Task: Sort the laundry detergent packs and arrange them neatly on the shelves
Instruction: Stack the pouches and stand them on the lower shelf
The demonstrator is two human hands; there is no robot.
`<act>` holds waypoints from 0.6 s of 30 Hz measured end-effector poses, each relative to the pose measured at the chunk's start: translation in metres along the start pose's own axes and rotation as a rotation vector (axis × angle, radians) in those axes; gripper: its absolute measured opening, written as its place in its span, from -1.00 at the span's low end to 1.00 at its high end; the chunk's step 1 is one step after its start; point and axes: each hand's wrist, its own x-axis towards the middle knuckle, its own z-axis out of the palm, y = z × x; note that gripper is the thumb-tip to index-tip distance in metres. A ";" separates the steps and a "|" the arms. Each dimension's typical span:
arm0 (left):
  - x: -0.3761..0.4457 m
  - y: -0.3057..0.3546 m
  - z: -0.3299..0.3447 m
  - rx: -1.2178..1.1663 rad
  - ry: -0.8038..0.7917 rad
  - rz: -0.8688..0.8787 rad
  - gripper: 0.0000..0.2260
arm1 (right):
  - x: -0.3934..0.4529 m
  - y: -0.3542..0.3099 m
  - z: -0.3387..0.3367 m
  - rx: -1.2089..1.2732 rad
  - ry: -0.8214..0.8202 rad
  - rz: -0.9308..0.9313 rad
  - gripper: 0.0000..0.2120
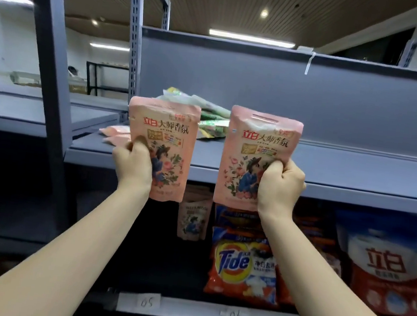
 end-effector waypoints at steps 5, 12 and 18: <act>-0.015 -0.038 -0.031 0.076 -0.005 -0.094 -0.75 | -0.033 0.031 -0.004 -0.081 -0.074 -0.010 -0.64; -0.040 -0.095 -0.066 0.264 -0.112 -0.225 -0.75 | -0.073 0.083 -0.002 -0.187 -0.377 0.273 -0.72; -0.041 -0.139 -0.085 0.408 -0.212 -0.388 -0.77 | -0.092 0.129 0.022 -0.245 -0.616 0.767 -0.81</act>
